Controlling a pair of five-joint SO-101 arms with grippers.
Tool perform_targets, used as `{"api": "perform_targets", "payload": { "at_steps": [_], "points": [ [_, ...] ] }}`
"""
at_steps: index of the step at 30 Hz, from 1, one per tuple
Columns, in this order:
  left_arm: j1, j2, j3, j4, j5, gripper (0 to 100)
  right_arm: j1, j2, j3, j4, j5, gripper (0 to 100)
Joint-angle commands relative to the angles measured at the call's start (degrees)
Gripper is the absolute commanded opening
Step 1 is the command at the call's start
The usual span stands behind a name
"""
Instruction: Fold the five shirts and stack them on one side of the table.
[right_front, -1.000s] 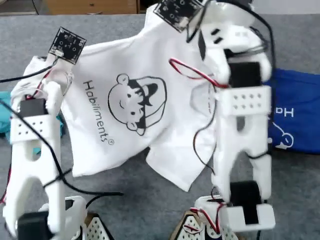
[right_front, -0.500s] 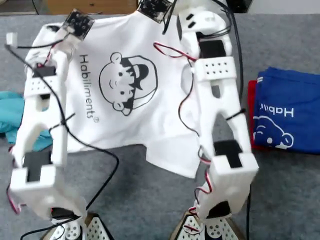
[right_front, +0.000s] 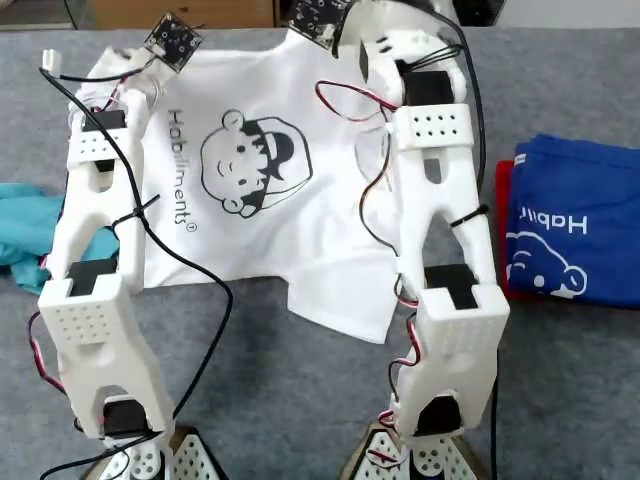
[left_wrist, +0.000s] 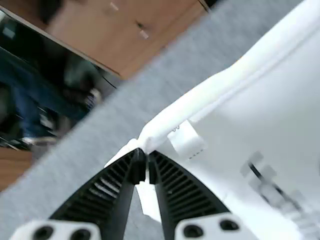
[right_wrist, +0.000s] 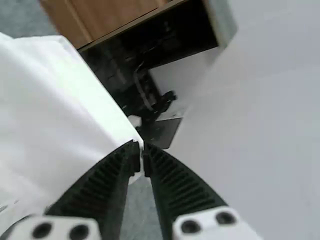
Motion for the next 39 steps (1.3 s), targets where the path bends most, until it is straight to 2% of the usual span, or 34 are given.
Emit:
{"api": "perform_targets", "payload": {
  "at_steps": [1,4,8,13,16,21,26,32,39],
  "points": [
    [-0.62,-7.43,-1.58,18.73,-0.70,2,1.01,-6.20,-2.86,12.84,-2.37,0.2],
    [-0.26,-9.98,-1.58,30.07,-0.70,2,1.10,-7.96,-2.95,22.59,-4.22,0.2],
    [0.00,-12.09,-1.41,40.35,-1.14,2,2.15,-10.42,-3.21,32.18,-7.65,0.2],
    [0.09,-12.70,-1.41,53.54,-8.26,2,2.07,-13.23,-2.86,43.60,-8.00,0.2],
    [0.09,-12.26,-0.97,58.81,-10.11,2,1.89,-14.37,-2.77,49.93,-8.18,0.2],
    [0.00,-12.09,-0.09,59.52,-10.02,2,1.80,-14.64,-2.59,59.96,-12.40,0.2],
    [-0.09,-12.09,4.04,58.81,-10.11,2,1.71,-17.54,4.88,60.13,-14.68,0.2],
    [-1.14,-9.89,7.65,51.43,-9.76,2,0.31,-25.19,18.77,59.69,-14.68,0.2],
    [-1.76,-9.01,7.82,52.66,-10.11,2,0.22,-31.43,30.64,57.76,-15.82,0.2]
  ]
}}
